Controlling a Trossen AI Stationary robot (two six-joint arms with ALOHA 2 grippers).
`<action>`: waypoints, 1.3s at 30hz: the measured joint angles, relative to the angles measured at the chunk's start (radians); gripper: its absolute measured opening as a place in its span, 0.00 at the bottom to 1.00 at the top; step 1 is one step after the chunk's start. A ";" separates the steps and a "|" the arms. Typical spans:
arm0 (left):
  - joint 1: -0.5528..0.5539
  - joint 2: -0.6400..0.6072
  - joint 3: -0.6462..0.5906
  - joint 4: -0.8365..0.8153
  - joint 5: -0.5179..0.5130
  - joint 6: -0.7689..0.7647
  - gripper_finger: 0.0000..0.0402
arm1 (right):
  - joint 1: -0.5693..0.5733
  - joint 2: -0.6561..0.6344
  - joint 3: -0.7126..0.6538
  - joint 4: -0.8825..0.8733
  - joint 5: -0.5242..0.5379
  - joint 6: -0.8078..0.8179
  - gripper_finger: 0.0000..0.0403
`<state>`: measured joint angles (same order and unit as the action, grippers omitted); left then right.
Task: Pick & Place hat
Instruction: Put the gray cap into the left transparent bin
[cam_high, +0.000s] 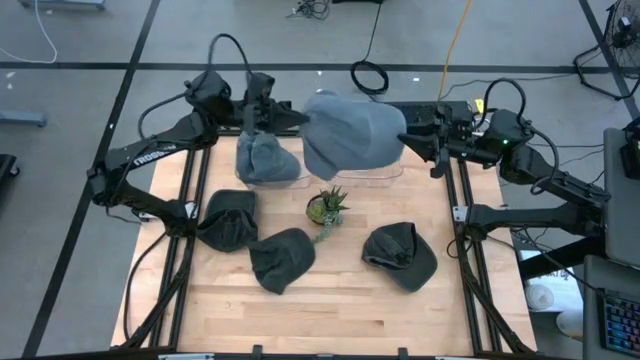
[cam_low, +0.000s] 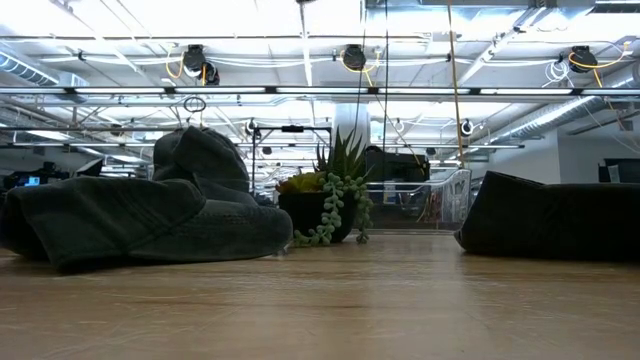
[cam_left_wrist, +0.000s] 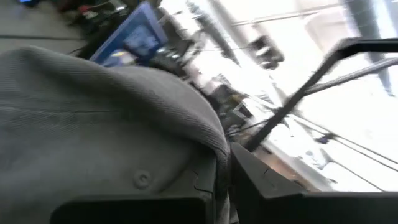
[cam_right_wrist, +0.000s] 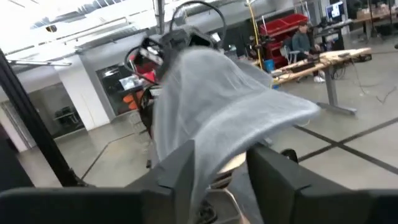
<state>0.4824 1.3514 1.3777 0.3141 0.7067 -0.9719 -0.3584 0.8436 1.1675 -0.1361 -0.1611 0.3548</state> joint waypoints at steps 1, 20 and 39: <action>0.005 -0.002 0.000 0.035 0.011 -0.025 0.06 | 0.000 -0.005 0.000 -0.017 0.002 0.000 0.38; 0.202 -0.002 0.078 -0.240 0.012 -0.136 0.06 | 0.000 -0.028 -0.001 -0.256 -0.028 -0.056 0.57; 0.259 0.049 0.315 -1.059 -0.227 0.140 0.06 | 0.000 -0.027 -0.001 -0.191 -0.028 -0.064 0.57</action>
<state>0.7414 1.4004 1.6932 -0.7450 0.4801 -0.8318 -0.3584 0.8162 1.1667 -0.3267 -0.1890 0.2905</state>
